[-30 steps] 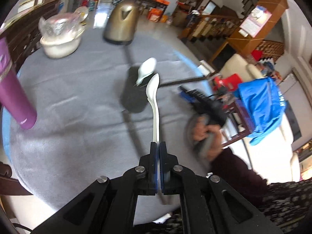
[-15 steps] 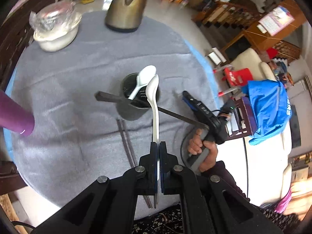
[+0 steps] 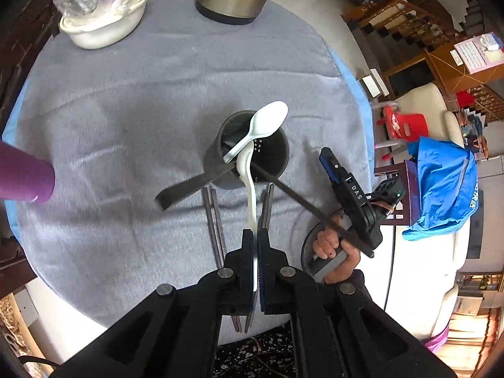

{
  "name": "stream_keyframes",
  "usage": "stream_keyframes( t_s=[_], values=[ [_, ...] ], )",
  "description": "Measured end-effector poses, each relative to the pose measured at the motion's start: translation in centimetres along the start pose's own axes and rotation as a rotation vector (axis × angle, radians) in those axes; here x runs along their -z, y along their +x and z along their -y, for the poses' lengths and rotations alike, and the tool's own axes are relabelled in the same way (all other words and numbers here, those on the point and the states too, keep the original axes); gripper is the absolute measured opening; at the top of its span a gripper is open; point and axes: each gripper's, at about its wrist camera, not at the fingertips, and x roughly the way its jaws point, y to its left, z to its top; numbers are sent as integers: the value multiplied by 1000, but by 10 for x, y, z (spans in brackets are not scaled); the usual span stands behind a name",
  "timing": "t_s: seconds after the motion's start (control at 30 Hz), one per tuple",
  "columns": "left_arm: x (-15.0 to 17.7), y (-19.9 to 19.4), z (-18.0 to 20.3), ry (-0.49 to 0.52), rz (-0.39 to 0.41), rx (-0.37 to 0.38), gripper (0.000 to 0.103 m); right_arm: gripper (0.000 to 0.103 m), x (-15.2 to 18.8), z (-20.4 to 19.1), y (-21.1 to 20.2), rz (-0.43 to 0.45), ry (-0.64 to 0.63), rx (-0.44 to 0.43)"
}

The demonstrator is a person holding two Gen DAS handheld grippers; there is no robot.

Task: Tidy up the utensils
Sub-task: 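Open the left tool to release the spoon and withdraw, then move both open tools down toward the dark chopsticks on the cloth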

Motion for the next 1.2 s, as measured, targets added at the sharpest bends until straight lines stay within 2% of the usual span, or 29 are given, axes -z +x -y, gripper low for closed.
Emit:
stream_keyframes(
  t_s=[0.13,0.27,0.47,0.53,0.6,0.7,0.93,1.1,1.2],
  values=[
    [-9,-5,7,7,4,-20,2,34,0,0,0,0,1,0],
    [-19,-17,13,9,52,-11,2,34,0,0,0,0,0,-1],
    [-4,-33,20,62,112,-34,4,34,0,0,-1,0,1,-2],
    [4,-35,18,71,129,-41,9,34,1,0,-1,-1,2,-3],
    [13,-37,15,81,151,-57,27,34,1,-1,-1,-2,3,-5],
    [33,-36,11,108,195,-94,39,34,1,-1,-1,-6,5,-8],
    [88,-15,-13,140,287,-196,39,34,0,-1,0,-8,3,-7],
    [124,3,-35,110,399,-309,39,34,1,-1,0,-9,1,-5],
    [143,14,-38,117,471,-403,39,34,0,0,1,-10,-2,-1]
  ],
)
